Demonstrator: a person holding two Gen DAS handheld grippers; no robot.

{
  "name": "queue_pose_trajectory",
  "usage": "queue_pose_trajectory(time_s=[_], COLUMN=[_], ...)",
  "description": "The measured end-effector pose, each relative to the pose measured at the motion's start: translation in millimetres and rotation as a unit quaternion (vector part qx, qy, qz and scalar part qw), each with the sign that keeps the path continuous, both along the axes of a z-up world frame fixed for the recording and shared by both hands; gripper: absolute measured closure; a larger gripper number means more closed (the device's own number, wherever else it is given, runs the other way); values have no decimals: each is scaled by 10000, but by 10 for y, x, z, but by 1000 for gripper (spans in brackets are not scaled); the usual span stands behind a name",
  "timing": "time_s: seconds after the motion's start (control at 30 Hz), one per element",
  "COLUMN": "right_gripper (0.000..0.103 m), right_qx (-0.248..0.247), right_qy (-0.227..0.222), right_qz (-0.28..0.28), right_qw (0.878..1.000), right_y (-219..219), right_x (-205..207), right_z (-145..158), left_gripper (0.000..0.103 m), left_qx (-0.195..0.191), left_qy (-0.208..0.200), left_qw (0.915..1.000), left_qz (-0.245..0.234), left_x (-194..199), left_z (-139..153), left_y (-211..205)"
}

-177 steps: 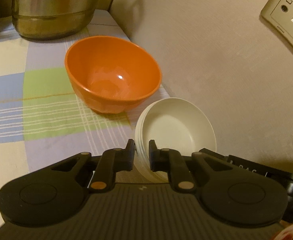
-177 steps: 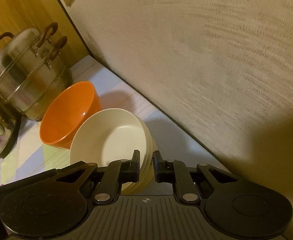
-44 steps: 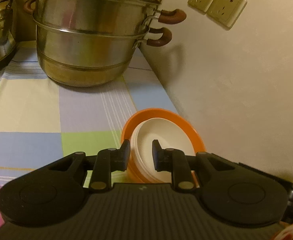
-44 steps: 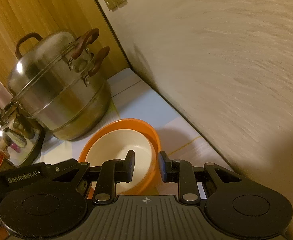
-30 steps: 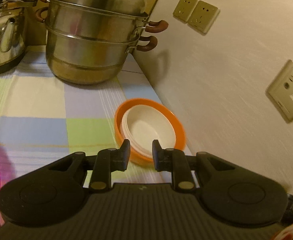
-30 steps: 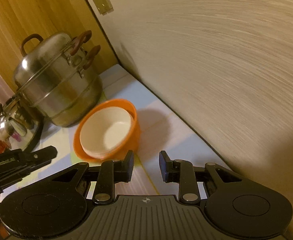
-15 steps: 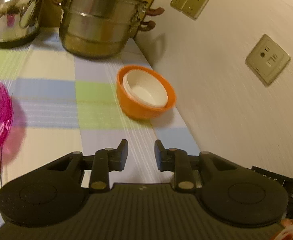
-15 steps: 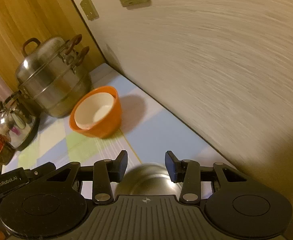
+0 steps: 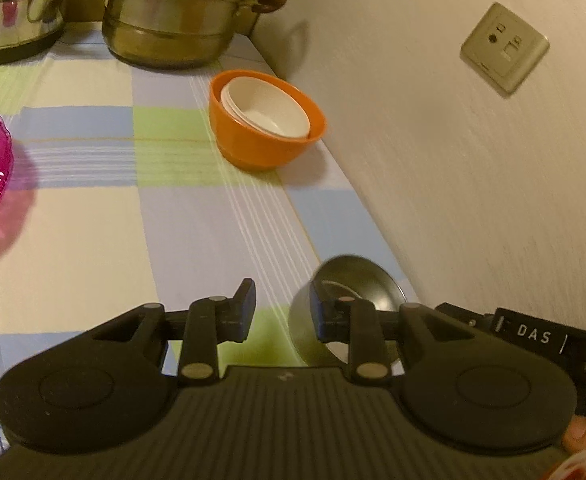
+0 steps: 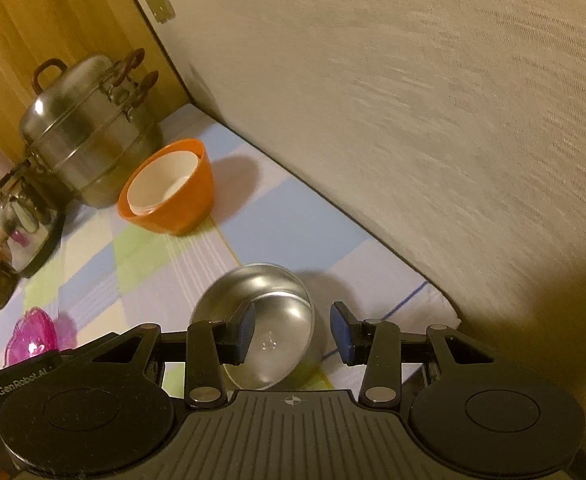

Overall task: Organize plates and bowls
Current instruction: 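Move both tools to the steel bowl on the tablecloth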

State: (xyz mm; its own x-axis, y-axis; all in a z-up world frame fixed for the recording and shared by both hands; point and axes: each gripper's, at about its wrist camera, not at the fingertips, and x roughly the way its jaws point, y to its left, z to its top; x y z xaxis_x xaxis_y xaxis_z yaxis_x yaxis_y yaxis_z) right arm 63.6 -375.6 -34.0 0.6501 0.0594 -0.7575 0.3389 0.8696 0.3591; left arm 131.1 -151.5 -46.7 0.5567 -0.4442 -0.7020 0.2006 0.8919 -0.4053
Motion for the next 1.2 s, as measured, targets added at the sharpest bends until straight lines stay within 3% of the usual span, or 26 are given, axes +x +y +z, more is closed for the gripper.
queue_pose_trajectory(time_s=[0.83, 1.1, 1.2], right_gripper=[61, 62, 67], right_qx=[87, 9, 54], right_qy=[361, 492, 533], right_qz=[42, -30, -64], right_qw=[9993, 9988, 9985], right_y=[-41, -16, -17], right_x=[128, 251, 292], right_z=[-326, -413, -441], left_gripper=[78, 85, 88], left_qx=[125, 168, 159], left_qy=[362, 368, 380], left_qw=[9987, 9986, 9986], left_qz=[-335, -336, -339], left_x=[160, 208, 222], left_z=[-385, -434, -441], left_y=[-384, -406, -411])
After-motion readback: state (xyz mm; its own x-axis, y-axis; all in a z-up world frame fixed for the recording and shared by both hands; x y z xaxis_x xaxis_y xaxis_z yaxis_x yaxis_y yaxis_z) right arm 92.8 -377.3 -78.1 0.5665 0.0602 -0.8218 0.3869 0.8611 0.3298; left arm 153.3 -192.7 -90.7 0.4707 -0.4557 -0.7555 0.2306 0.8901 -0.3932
